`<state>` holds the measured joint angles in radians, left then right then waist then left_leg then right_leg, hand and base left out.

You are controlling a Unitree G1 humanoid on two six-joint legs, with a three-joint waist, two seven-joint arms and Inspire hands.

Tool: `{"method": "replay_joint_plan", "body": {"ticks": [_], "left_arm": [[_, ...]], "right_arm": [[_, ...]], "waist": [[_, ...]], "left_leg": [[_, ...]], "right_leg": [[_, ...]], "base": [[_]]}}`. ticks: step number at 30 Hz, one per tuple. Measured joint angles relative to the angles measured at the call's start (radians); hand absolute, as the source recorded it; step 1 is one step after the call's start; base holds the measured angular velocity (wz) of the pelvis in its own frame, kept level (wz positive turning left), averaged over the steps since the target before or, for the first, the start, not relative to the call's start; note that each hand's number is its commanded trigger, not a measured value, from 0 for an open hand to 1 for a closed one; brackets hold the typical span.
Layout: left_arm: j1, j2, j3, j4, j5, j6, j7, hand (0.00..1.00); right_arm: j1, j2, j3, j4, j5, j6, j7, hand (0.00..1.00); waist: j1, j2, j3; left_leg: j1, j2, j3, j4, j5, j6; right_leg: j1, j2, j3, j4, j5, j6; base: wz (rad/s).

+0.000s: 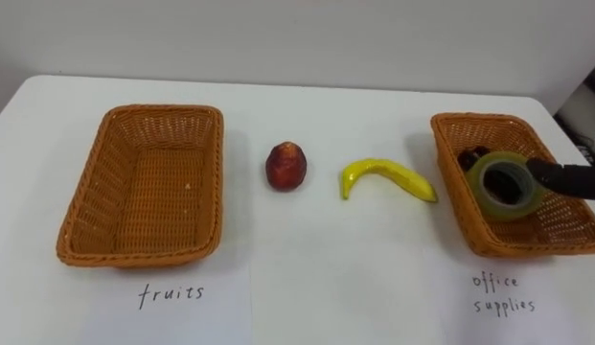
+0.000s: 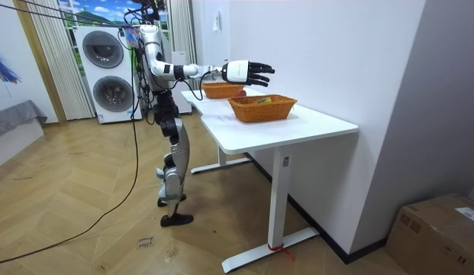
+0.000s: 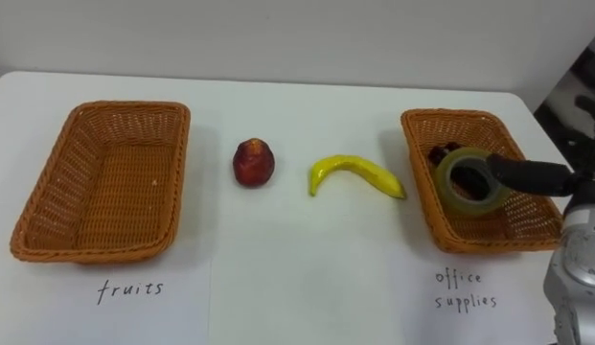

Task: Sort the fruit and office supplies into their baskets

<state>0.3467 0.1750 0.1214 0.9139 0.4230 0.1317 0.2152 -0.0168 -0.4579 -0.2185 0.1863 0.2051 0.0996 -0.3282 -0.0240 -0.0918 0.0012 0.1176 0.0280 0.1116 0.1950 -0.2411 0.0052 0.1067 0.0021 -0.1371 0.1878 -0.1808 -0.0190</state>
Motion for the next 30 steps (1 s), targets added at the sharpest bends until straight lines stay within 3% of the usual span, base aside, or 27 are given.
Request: {"method": "replay_joint_plan", "body": {"ticks": [23,30], "left_arm": [[-0.001,0.0,0.0,0.0,0.0,-0.001,0.0,0.0],[-0.003,0.0,0.021,0.008,0.004,-0.003,-0.002,0.0]], "right_arm": [[-0.002,0.0,-0.001,0.0,0.022,0.0,0.001,0.0],[-0.014,0.0,-0.002,-0.069,0.021,0.0,-0.009,0.0]], "waist": [[0.006,0.0,0.0025],[0.02,-0.018,-0.0006]], "left_leg": [[0.003,0.0,0.002,-0.008,0.0,0.0],[0.003,0.001,0.02,-0.009,0.0,0.0]], "right_leg": [[-0.003,0.001,0.004,-0.001,0.0,0.0],[-0.011,0.003,0.023,0.006,0.0,0.001]], "base": [[0.0],[-0.08]]}}
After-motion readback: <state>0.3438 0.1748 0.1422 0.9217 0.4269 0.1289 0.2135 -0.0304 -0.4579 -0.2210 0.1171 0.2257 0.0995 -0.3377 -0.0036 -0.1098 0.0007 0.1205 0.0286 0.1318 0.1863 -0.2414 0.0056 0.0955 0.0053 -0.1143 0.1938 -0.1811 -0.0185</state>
